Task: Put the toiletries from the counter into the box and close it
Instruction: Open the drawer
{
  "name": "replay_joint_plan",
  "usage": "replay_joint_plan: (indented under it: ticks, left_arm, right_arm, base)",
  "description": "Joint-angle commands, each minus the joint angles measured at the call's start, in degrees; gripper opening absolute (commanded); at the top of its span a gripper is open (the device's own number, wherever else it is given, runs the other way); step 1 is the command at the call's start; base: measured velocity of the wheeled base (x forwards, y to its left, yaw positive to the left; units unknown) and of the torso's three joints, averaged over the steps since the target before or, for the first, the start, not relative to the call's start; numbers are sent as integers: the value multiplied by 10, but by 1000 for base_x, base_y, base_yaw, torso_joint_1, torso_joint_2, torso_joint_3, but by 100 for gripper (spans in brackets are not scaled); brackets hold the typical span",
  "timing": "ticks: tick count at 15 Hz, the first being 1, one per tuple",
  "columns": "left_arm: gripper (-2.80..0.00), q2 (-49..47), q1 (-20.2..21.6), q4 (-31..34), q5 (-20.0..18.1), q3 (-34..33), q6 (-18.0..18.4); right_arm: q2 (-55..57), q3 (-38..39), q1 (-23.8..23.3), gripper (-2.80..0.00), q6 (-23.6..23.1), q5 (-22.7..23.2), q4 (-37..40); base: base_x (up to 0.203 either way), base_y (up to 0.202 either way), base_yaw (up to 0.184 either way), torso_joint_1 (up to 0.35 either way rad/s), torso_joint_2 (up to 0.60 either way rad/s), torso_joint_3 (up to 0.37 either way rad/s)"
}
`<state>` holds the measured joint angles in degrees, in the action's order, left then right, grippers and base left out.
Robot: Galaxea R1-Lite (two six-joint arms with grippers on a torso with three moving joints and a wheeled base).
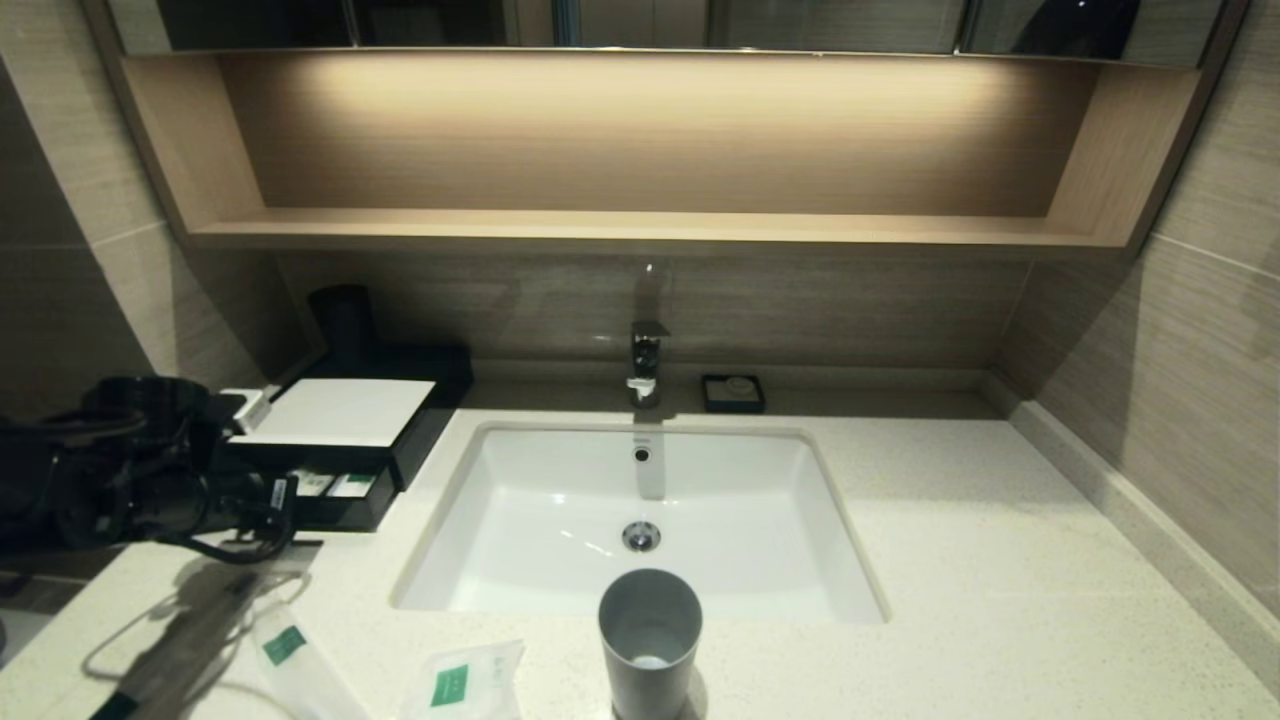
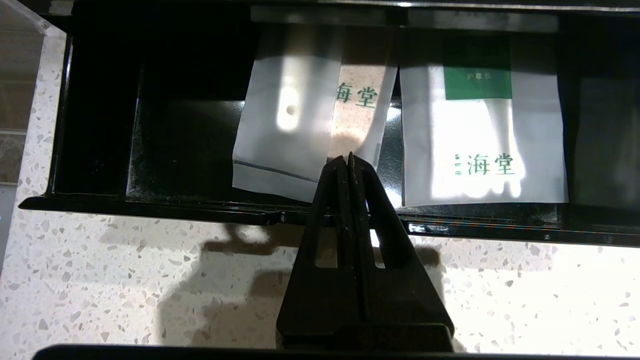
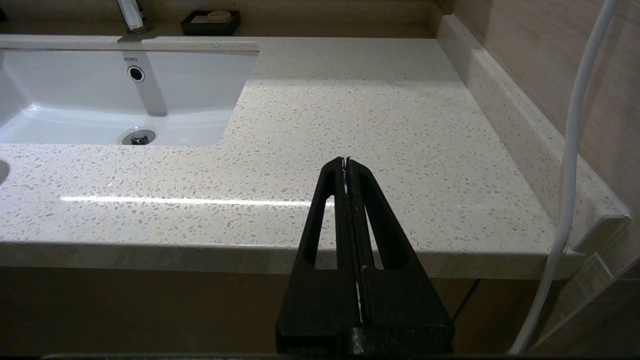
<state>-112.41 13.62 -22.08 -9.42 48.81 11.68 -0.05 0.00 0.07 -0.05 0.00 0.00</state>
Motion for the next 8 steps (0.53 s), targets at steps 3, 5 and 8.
replay_joint_plan:
  ticks: [3,5,8]
  left_arm:
    - [-280,9,1,34,14,9,18]
    - [-280,9,1,49,16,13,18]
    - [-280,14,1,81,18,23,24]
  right_arm:
    - [0,1,0,-280,-1,0,0]
    - [0,1,0,-280,0,0,0]
    - [0,1,0,-280,-1,0,0]
  base:
    - [0,0,0,0,0,0]
    - [0,0,0,0,0,0]
    - [0,0,0,0,0,0]
